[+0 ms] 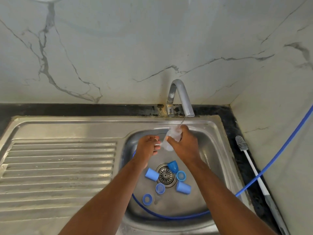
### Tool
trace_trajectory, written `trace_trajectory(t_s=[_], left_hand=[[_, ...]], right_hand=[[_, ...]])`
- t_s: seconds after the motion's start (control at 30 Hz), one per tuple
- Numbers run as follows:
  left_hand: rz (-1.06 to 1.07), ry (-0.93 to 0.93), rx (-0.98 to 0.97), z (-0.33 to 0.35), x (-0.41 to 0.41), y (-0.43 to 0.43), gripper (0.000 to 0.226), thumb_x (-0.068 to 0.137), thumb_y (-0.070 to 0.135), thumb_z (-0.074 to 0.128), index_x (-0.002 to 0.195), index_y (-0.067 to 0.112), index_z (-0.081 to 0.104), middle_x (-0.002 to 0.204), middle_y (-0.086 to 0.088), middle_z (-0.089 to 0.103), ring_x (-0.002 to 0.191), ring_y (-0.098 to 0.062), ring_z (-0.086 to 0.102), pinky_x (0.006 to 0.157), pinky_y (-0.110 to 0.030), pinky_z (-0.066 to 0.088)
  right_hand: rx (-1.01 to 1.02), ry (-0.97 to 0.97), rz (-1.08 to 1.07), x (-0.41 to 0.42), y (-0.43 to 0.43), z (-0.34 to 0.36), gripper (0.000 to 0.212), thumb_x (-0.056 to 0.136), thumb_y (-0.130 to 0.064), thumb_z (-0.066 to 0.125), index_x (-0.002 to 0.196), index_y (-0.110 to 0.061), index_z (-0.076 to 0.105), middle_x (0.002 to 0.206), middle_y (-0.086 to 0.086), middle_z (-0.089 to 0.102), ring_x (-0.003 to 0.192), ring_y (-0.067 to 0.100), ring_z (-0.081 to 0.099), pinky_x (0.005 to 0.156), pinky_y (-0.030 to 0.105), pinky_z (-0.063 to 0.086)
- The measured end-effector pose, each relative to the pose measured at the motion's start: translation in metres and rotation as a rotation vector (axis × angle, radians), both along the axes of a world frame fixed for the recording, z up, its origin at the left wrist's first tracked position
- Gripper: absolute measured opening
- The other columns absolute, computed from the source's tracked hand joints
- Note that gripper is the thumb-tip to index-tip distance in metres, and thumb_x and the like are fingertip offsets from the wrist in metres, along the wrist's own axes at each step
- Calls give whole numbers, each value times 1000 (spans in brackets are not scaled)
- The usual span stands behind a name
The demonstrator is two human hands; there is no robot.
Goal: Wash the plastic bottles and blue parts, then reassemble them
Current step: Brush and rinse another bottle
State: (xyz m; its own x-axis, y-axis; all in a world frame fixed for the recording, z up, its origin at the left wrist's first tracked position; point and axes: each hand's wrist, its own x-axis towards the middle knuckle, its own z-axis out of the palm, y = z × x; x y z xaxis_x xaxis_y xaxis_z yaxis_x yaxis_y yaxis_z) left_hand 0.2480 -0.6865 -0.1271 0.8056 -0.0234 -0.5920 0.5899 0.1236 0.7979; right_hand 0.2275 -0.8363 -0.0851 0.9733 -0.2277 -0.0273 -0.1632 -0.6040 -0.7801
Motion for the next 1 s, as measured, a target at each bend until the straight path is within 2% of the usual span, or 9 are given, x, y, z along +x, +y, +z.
trace_trajectory(t_s=[0.1,0.2,0.33,0.47,0.57,0.7,0.77,0.87,1.0], left_hand=[[-16,-20,-16,3,5,0,12,100,7,56,97,15,65,90,-8,68,78,-21,60,64,-26,45],[-10,-29,-5,3,5,-1,14,100,5,54,95,17,60,91,-11,62,78,-21,57,63,-26,44],[16,-29,-23,4,7,-3,12,100,4,53,101,15,59,92,-8,61,80,-23,56,63,-26,44],[15,-26,-8,3,5,-4,13,101,6,54,98,16,61,98,-11,63,80,-22,59,64,-27,46],[6,-50,-33,4,7,-5,12,103,19,56,110,14,64,104,-9,68,89,-24,64,71,-30,52],[-5,-41,-23,2,5,-11,25,102,37,58,111,16,68,113,-12,73,99,-26,70,87,-40,58],[-22,-68,-60,4,6,-15,31,101,44,58,117,19,68,116,-9,73,107,-26,70,88,-39,60],[-83,-6,-204,8,7,-19,41,100,48,56,128,20,63,120,-10,72,112,-28,68,90,-43,60],[-162,-10,-314,15,6,-17,38,99,35,61,128,10,63,122,-17,70,113,-34,68,86,-43,60]], right_hand=[[91,-150,-99,4,-6,9,44,82,-30,81,114,-35,51,109,-9,62,96,8,61,80,23,52],[28,22,39,3,-10,5,46,80,-29,82,119,-26,56,109,-5,64,99,17,64,82,29,52],[76,-113,-96,7,-16,15,44,82,-30,81,118,-26,57,106,-9,64,95,9,63,75,20,50],[51,73,59,3,-14,9,45,81,-25,81,120,-23,59,105,-9,64,100,14,65,73,19,48],[105,-92,-81,6,-17,17,43,83,-29,80,117,-29,55,104,-12,62,93,7,62,75,21,52],[62,100,45,5,-18,10,43,80,-19,81,117,-24,61,103,-13,61,100,12,64,73,16,46],[109,9,-29,9,-22,17,42,79,-21,81,115,-27,59,102,-14,63,95,9,63,74,19,48],[311,76,-5,22,-29,18,42,80,-16,78,116,-23,59,106,-5,67,96,12,66,78,26,56],[908,326,13,17,-37,3,29,90,-4,65,119,-9,66,112,12,73,106,26,70,91,38,58]])
